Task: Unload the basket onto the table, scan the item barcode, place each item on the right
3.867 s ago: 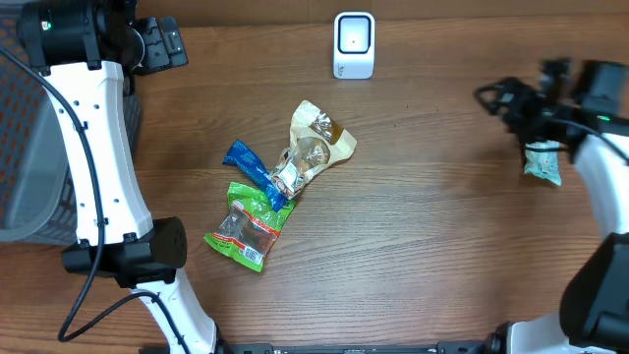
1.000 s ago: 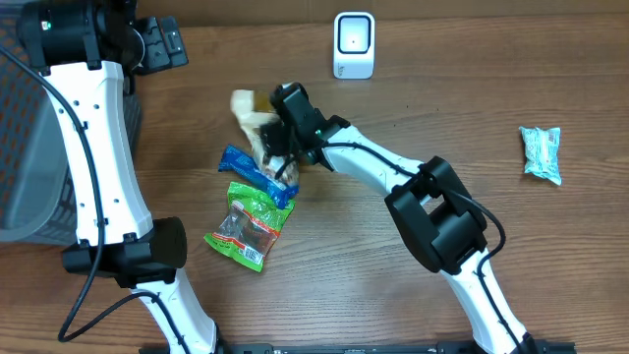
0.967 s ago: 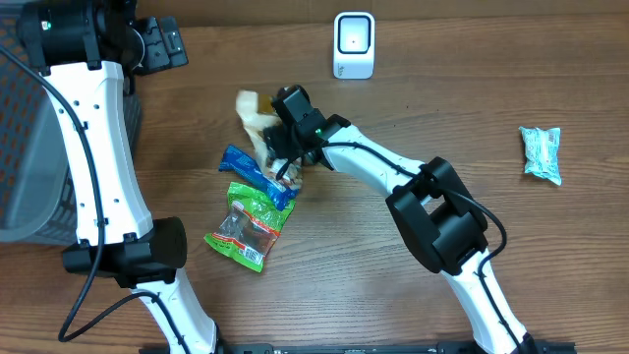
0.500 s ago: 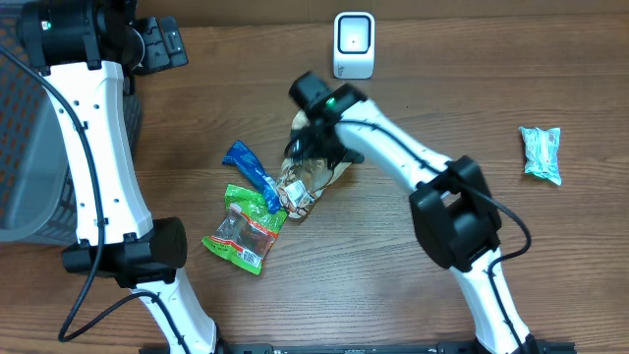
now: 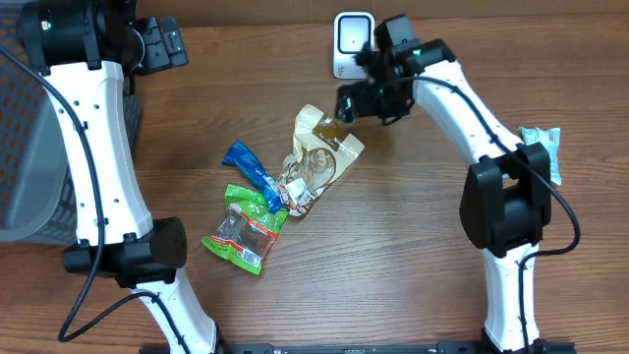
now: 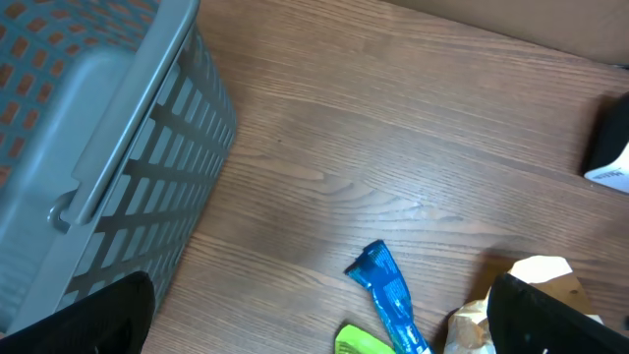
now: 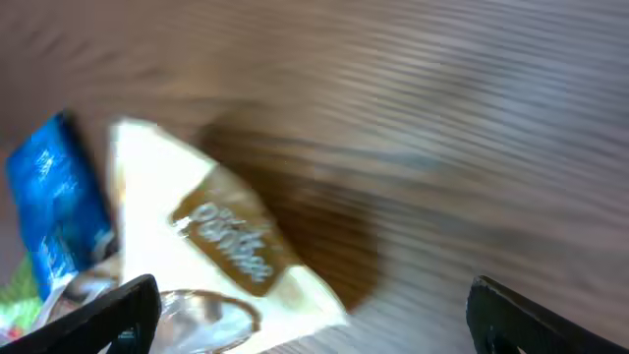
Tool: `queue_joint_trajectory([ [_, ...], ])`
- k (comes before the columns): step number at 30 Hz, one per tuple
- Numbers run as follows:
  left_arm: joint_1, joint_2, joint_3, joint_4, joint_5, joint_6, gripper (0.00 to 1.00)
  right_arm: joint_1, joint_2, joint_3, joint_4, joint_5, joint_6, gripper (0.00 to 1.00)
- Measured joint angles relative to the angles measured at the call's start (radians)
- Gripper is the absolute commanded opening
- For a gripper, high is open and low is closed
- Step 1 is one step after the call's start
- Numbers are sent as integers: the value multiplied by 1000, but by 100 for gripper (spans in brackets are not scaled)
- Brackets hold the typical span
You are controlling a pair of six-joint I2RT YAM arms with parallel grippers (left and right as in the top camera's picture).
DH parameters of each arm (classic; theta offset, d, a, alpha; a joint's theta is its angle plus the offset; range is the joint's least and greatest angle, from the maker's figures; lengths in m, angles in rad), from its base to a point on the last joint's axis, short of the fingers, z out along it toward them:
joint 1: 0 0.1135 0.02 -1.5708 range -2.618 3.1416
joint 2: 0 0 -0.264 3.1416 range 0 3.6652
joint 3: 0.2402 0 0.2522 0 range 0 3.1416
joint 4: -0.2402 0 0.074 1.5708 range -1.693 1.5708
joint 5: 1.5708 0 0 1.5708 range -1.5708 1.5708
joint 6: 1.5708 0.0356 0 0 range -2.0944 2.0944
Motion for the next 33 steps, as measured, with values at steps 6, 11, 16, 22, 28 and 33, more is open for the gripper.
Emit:
queue_joint_trajectory([
  [6, 0, 0, 0, 0, 0, 0, 100, 46, 0, -142, 112, -104, -121, 100],
  [11, 0, 0, 0, 0, 0, 0, 100, 72, 3, -187, 123, -200, -148, 100],
  [16, 0, 0, 0, 0, 0, 0, 100, 95, 3, -187, 126, -292, -68, 92],
  [22, 0, 0, 0, -1, 0, 0, 100, 188, 3, -261, 219, -147, 267, 88],
  [28, 0, 0, 0, 0, 0, 0, 100, 206, -16, -321, 303, -99, 546, 72],
  [33, 0, 0, 0, 0, 0, 0, 100, 209, -19, -331, 305, -77, 658, 38],
])
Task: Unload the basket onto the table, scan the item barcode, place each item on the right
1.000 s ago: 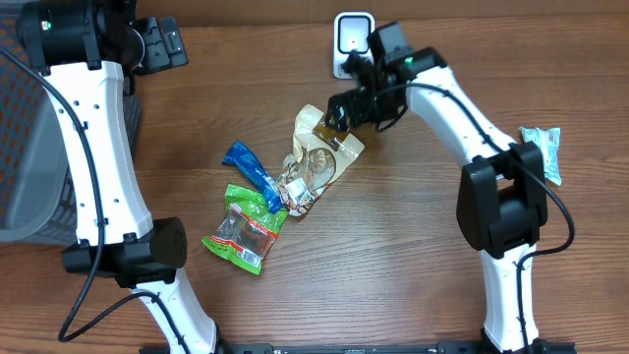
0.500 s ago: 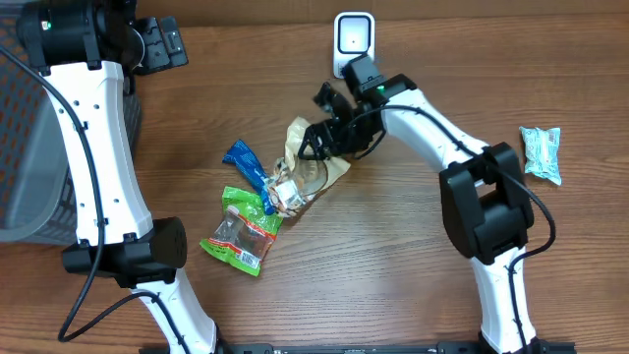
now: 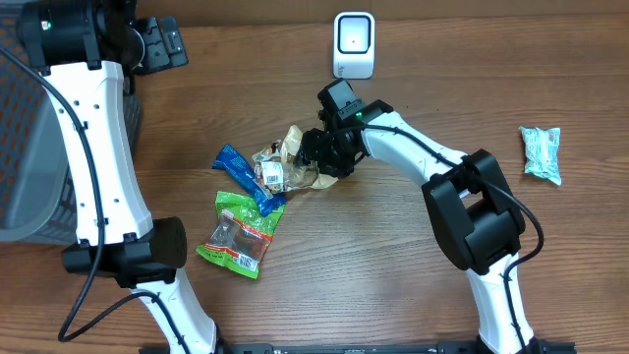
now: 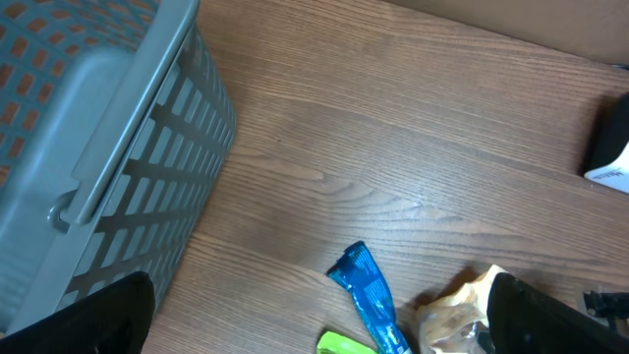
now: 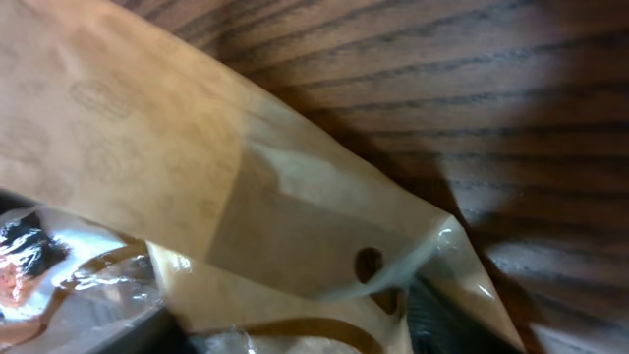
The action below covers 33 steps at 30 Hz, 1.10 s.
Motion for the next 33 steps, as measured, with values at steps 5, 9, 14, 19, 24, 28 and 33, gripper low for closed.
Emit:
queue_joint_trajectory([
  [5, 0, 0, 0, 0, 0, 0, 100, 3, -5, -3, 5, 18, 33, 4],
  [9, 0, 0, 0, 0, 0, 0, 100, 3, -13, -3, 2, 20, 39, 4],
  [14, 0, 0, 0, 0, 0, 0, 100, -3, -47, -6, -43, 109, -56, 4],
  [19, 0, 0, 0, 0, 0, 0, 100, -20, -162, -23, -84, 302, -209, 4],
  [24, 0, 0, 0, 0, 0, 0, 100, -12, -360, -23, -129, 518, -321, 4],
  [28, 0, 0, 0, 0, 0, 0, 100, -15, -458, -23, -158, 579, -335, 4],
  [33, 0, 0, 0, 0, 0, 0, 100, -31, -545, -23, -167, 584, -336, 4],
])
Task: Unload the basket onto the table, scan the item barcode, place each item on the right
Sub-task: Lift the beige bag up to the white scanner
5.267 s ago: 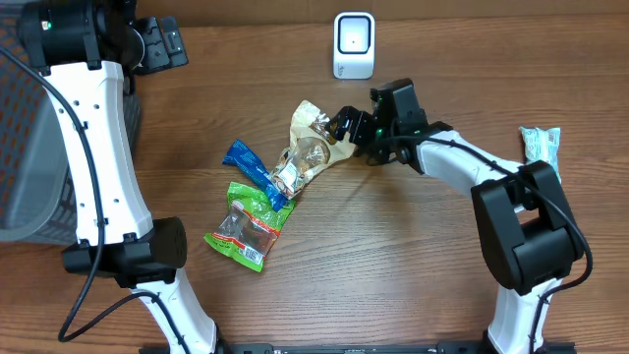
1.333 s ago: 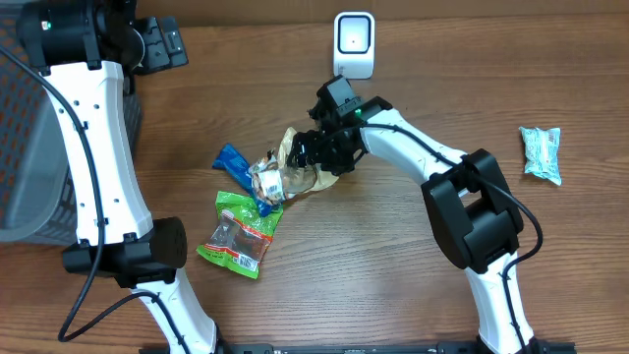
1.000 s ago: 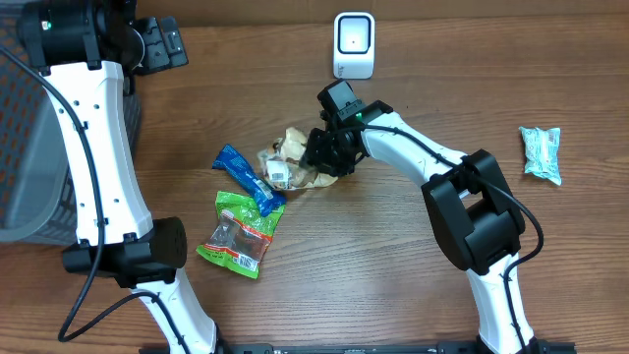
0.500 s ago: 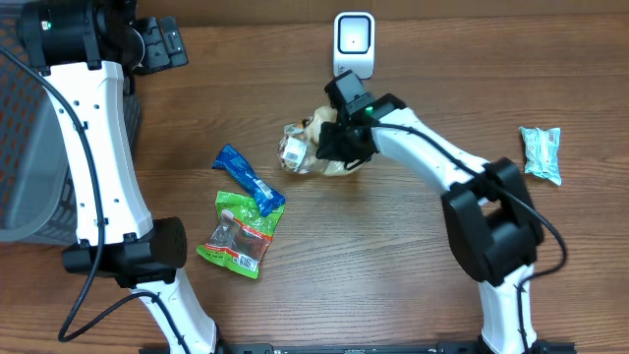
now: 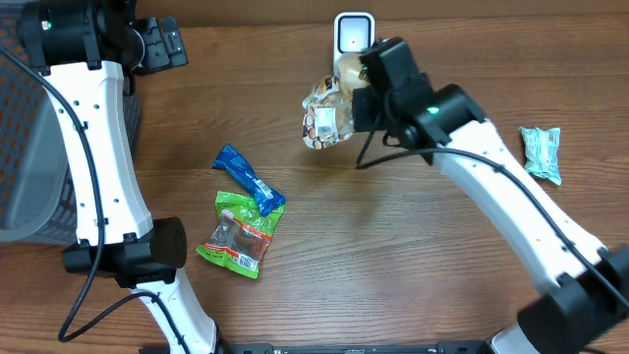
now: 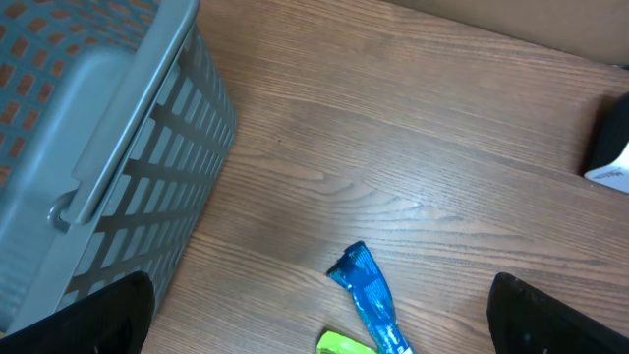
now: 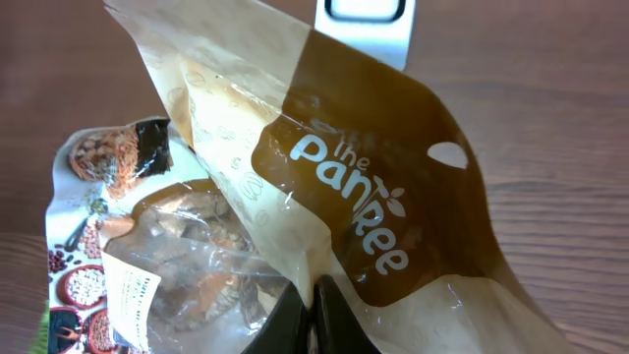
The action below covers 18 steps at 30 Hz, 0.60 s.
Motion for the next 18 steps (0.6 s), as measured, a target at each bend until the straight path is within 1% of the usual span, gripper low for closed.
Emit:
queue_joint_trajectory([
  [6, 0, 0, 0, 0, 0, 0, 100, -2, -124, 1, 15, 5, -4, 4],
  [18, 0, 0, 0, 0, 0, 0, 100, -2, -132, 1, 32, 25, -5, 4],
])
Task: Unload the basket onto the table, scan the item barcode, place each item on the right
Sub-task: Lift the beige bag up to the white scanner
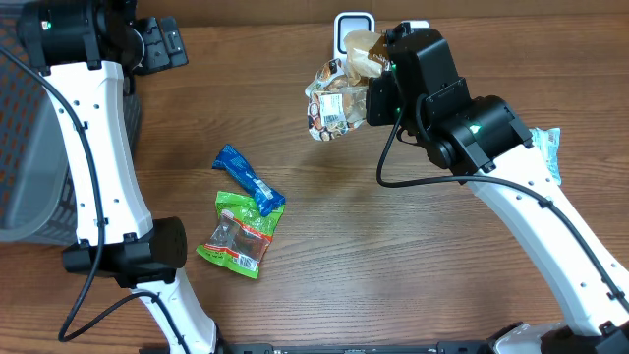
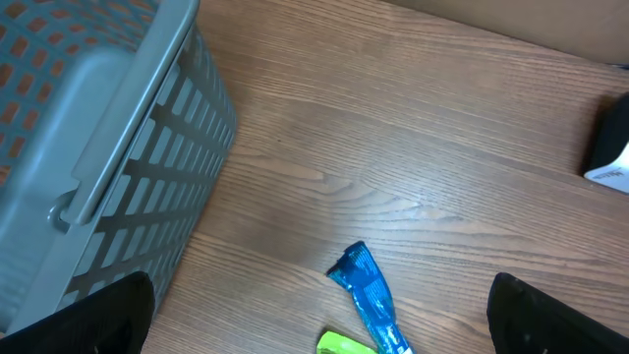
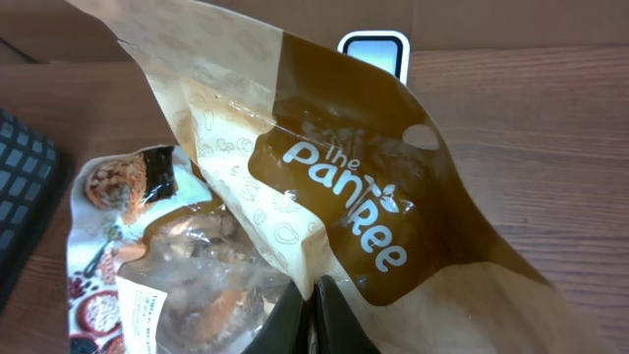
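Observation:
My right gripper (image 3: 314, 320) is shut on a tan and brown snack bag (image 3: 324, 187) marked "the Pantree". The bag (image 1: 339, 93) hangs above the table just in front of the white barcode scanner (image 1: 346, 25), which peeks out behind it as the scanner (image 3: 375, 54) in the right wrist view. A white label with print shows on the bag's lower left side. My left gripper (image 2: 319, 320) stands open, high over the table's left side, its fingers (image 2: 108, 315) wide apart with nothing between them.
A blue wrapper (image 1: 251, 179) and a green packet (image 1: 241, 231) lie left of centre. A pale teal packet (image 1: 545, 152) lies at the right edge. A grey slatted basket (image 2: 88, 147) stands at the left. A dark keyboard (image 1: 157, 44) sits at the back left.
My right gripper has moved the bag a little further back and up, so it now covers most of the scanner. The left arm has not moved.
My right gripper was open near the scanner, above the bag lying on the table with the other packets. Then it was down at the bag, which had shifted left. Then it held the bag lifted before the scanner, and now closer to it.

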Tool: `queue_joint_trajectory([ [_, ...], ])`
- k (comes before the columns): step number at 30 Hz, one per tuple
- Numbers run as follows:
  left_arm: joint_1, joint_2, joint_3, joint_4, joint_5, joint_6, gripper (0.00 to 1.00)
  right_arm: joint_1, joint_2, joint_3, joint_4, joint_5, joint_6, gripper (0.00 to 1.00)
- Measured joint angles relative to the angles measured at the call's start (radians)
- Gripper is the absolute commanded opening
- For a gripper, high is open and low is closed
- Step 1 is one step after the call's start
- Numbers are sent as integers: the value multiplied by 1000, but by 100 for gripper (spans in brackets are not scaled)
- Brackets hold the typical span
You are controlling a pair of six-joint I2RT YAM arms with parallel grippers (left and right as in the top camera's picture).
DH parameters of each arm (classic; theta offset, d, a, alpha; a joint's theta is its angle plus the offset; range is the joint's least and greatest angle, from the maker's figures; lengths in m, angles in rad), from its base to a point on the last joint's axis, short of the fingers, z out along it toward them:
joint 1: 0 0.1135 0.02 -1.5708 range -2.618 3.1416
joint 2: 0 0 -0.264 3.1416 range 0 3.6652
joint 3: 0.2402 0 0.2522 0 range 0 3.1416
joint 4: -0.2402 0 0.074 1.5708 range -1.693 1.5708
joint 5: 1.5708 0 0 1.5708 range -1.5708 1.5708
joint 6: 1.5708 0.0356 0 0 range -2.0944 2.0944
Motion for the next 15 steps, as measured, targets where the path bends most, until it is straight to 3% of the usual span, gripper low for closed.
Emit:
queue_joint_trajectory([
  [7, 0, 0, 0, 0, 0, 0, 100, 0, 25, -15, 48, 88, 1, 4],
  [15, 0, 0, 0, 0, 0, 0, 100, 0, 250, -19, 25, -3, 95, 4],
])
